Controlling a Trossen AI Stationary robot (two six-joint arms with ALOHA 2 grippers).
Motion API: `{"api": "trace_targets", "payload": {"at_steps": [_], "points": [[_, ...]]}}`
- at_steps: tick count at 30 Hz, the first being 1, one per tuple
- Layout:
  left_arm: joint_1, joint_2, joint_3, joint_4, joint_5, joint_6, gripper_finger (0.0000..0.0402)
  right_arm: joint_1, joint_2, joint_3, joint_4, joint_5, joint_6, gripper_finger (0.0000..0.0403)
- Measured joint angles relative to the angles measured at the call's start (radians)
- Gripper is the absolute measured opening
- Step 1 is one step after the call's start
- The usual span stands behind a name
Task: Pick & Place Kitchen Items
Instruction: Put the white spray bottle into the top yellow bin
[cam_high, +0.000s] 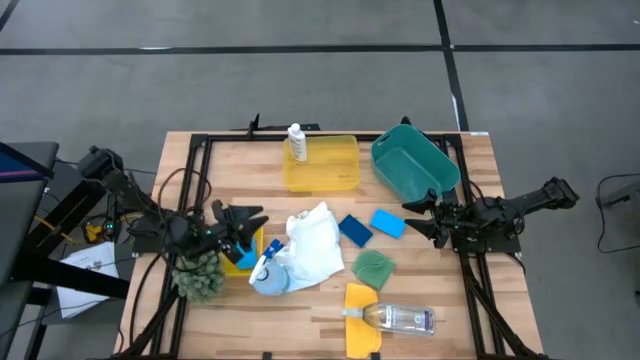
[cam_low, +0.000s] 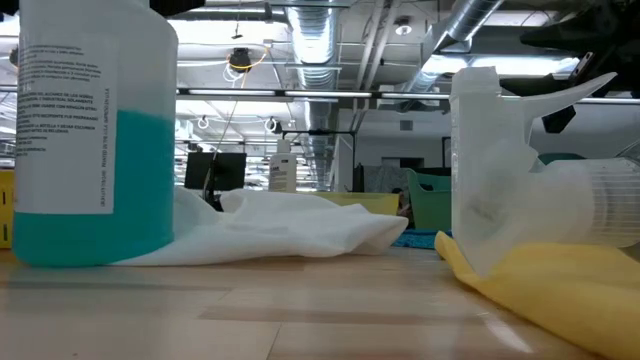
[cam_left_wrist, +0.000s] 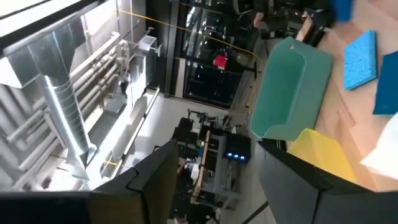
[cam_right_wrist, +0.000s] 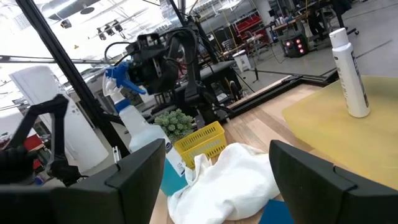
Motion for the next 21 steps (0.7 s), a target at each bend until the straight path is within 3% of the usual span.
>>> {"api": "trace_targets", "payload": {"at_steps": [7, 14, 18, 21], "points": [[0.0, -0.238, -0.001, -0.143, 0.008, -0.008, 0.0209, 0.0, 0.0, 0.0, 0.001, 0.0, 0.0, 0.0278], [0.044, -0.42, 0.047, -0.153, 0.033, -0.035, 0.0209, 0.0, 0.0, 0.0, 0.017, 0.0, 0.0, 0.0278], [0.055, -0.437, 0.146, -0.111, 0.033, -0.159, 0.0209, 0.0, 0.0, 0.0, 0.018, 0.0, 0.0, 0.0278], [0.055, -0.426, 0.247, -0.106, 0.025, -0.363, 0.0209, 0.0, 0.0, 0.0, 0.017, 0.0, -0.005, 0.0278]]}}
